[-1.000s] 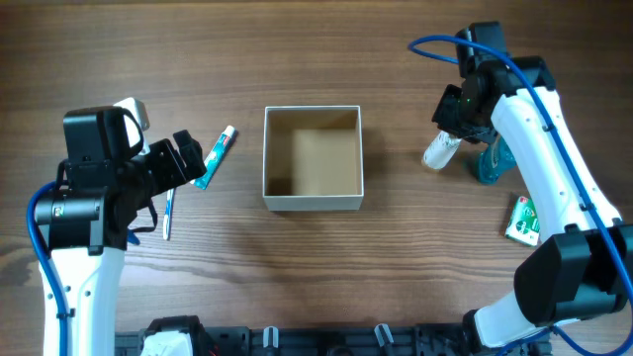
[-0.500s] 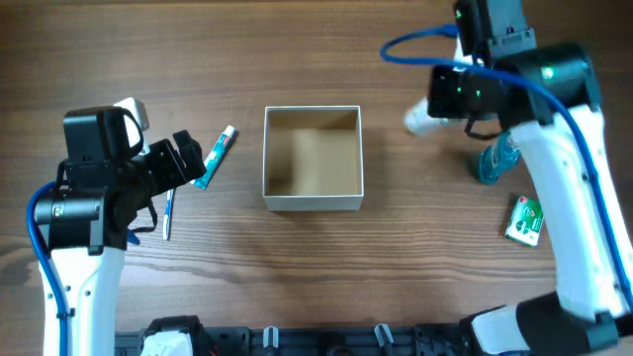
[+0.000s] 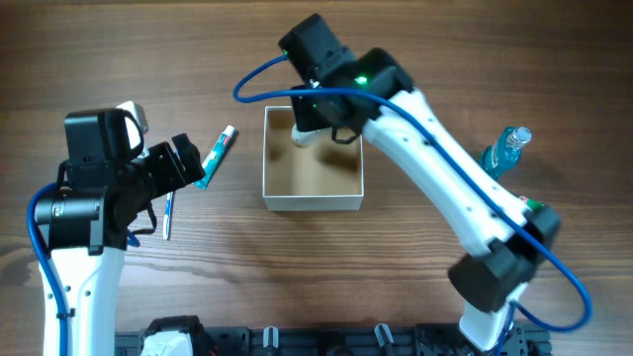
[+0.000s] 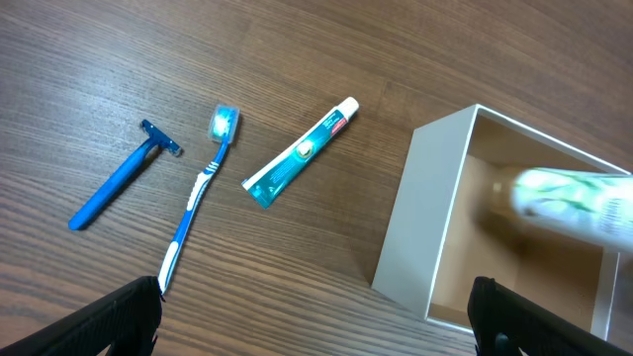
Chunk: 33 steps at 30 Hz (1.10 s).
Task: Pack container
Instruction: 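Carry the Pantene tube into the box and release it upright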
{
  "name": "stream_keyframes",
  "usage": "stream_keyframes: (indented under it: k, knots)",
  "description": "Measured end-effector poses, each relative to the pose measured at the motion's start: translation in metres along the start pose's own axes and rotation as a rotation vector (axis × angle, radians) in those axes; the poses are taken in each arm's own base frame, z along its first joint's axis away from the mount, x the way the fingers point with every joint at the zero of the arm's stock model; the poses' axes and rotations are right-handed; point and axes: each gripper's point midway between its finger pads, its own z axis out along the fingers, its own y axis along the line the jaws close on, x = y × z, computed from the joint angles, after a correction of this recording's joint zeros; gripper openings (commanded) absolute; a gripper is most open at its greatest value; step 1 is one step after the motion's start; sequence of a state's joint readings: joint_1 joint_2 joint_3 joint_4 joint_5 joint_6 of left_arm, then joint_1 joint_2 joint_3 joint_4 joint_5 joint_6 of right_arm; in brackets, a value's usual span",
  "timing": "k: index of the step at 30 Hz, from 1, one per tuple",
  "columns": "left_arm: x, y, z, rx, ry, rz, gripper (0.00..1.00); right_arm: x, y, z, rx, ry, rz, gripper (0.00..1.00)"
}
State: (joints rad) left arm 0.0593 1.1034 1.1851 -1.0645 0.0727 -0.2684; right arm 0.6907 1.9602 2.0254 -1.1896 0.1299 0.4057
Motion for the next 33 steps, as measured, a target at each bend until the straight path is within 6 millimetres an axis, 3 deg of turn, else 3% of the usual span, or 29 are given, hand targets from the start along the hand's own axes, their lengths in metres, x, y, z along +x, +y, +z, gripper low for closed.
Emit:
stream_keyframes:
  k: [2, 6, 7, 8, 9, 11, 18, 21, 23, 25, 26, 27, 29, 30, 31, 33]
  knots:
    - [0.000, 0.000, 0.000, -0.001, 0.002, 0.000, 1.00, -0.002, 0.005, 0.023, 0.003, 0.012, 0.001, 0.04]
    - [0.000, 0.000, 0.000, -0.001, 0.002, 0.000, 1.00, -0.002, 0.008, 0.049, 0.011, 0.031, 0.020, 0.04]
    - [0.000, 0.000, 0.000, -0.001, 0.002, 0.000, 1.00, -0.001, 0.008, 0.053, 0.014, 0.037, 0.021, 0.24]
    - [0.001, 0.000, 0.000, -0.001, 0.002, 0.000, 1.00, 0.002, 0.008, 0.061, 0.021, 0.052, 0.021, 0.61]
    - [0.001, 0.000, 0.000, -0.001, 0.003, 0.000, 1.00, 0.004, 0.008, 0.068, 0.025, 0.061, 0.023, 0.67]
    - [0.001, 0.000, 0.000, -0.001, 0.003, 0.000, 1.00, 0.002, 0.009, 0.068, 0.021, 0.055, 0.016, 0.88]
    - [0.001, 0.000, 0.000, -0.001, 0.004, 0.000, 1.00, -0.001, 0.013, 0.068, 0.003, 0.046, -0.064, 0.91]
    - [0.001, 0.000, 0.000, -0.002, 0.005, 0.000, 1.00, -0.008, 0.014, 0.058, -0.010, 0.012, -0.076, 0.91]
    - [0.001, 0.000, 0.000, -0.002, 0.005, 0.000, 1.00, -0.018, 0.015, 0.032, -0.032, -0.047, -0.091, 0.99]
    - [0.001, 0.000, 0.000, -0.002, 0.005, 0.000, 1.00, -0.028, 0.013, 0.003, -0.044, -0.109, -0.101, 1.00]
    - [0.001, 0.000, 0.000, -0.002, 0.005, 0.000, 1.00, -0.036, 0.009, -0.023, -0.049, -0.169, -0.098, 1.00]
    - [0.001, 0.000, 0.000, -0.002, 0.005, 0.000, 1.00, -0.044, 0.002, -0.052, -0.054, -0.235, -0.081, 1.00]
    - [0.001, 0.000, 0.000, -0.002, 0.005, 0.000, 1.00, -0.056, -0.044, -0.122, -0.014, -0.374, 0.039, 1.00]
    - [0.001, 0.000, 0.000, -0.002, 0.005, 0.000, 1.00, -0.053, -0.086, -0.148, 0.039, -0.402, 0.149, 1.00]
    - [0.001, 0.000, 0.000, -0.002, 0.005, 0.000, 1.00, -0.047, -0.124, -0.163, 0.094, -0.404, 0.248, 1.00]
    - [0.001, 0.000, 0.000, -0.002, 0.005, 0.000, 1.00, -0.019, -0.224, -0.173, 0.245, -0.340, 0.490, 1.00]
